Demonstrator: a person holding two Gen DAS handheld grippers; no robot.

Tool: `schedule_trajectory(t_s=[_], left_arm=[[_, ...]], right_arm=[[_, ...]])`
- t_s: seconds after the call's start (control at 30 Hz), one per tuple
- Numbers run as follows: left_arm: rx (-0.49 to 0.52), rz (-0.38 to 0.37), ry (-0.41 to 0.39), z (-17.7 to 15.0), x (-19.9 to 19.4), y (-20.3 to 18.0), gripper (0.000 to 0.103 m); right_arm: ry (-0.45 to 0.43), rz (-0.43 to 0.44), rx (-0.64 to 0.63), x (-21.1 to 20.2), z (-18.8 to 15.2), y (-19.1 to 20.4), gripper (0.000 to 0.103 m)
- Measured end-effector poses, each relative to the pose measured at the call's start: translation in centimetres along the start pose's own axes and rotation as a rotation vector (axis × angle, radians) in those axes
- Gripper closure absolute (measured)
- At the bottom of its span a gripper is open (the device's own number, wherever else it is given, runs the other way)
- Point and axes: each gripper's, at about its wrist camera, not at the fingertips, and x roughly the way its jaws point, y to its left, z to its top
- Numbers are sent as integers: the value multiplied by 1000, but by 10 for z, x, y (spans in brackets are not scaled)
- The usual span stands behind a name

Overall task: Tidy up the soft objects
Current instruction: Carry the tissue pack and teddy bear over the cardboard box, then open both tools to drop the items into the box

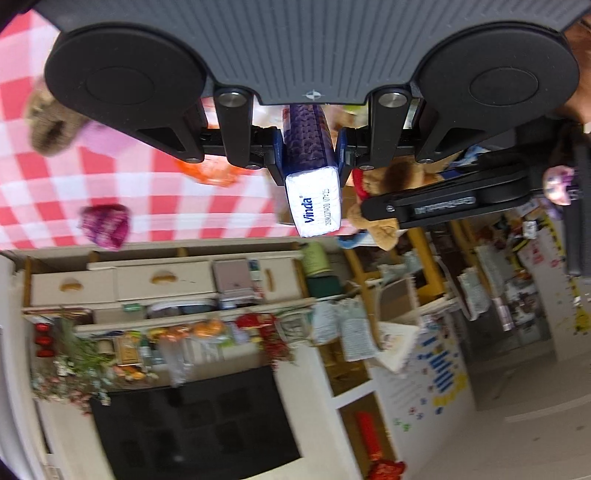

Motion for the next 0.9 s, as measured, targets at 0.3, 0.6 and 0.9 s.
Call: schedule_trajectory(t_s=[0.3,0.6,0.9], left_arm=[[-74,112,19,14,9,41,23],[-82,122,56,14,15,52,19],[-34,135,52,12,14,41,8]], right_arm=[[28,85,-56,38,2,24,70],[14,42,-84,34,-3,23,34],[-36,-57,-97,15,-6,9,1]])
